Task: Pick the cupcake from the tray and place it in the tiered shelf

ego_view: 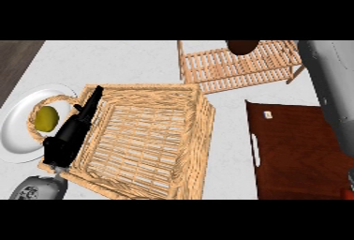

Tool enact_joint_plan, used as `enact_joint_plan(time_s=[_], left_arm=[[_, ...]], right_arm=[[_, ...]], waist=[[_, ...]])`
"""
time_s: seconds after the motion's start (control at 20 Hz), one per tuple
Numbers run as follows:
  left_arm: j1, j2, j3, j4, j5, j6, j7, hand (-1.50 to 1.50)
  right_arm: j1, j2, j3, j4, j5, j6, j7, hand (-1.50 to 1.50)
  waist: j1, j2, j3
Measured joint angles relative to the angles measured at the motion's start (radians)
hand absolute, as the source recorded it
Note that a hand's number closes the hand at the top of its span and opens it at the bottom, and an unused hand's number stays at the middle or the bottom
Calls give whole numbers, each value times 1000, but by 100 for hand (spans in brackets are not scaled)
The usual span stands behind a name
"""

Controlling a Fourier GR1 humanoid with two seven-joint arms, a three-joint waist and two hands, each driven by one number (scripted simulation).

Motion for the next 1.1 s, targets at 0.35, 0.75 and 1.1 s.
enact_joint_plan(time_s=[0.35,0.75,1.1], left_arm=[[14,2,5,-6,-7,5,3,0],[51,8,32,-15,0,7,1,0],[79,9,46,-22,-8,12,0,0]], right_arm=[[-38,-19,-139,60,-53,-161,-147,-150],[-8,-174,-259,104,-54,-329,-211,-150],[92,-347,-332,136,-98,-215,-228,-150]], waist=[[-13,-5,0],[-50,-18,0],[-77,-29,1]])
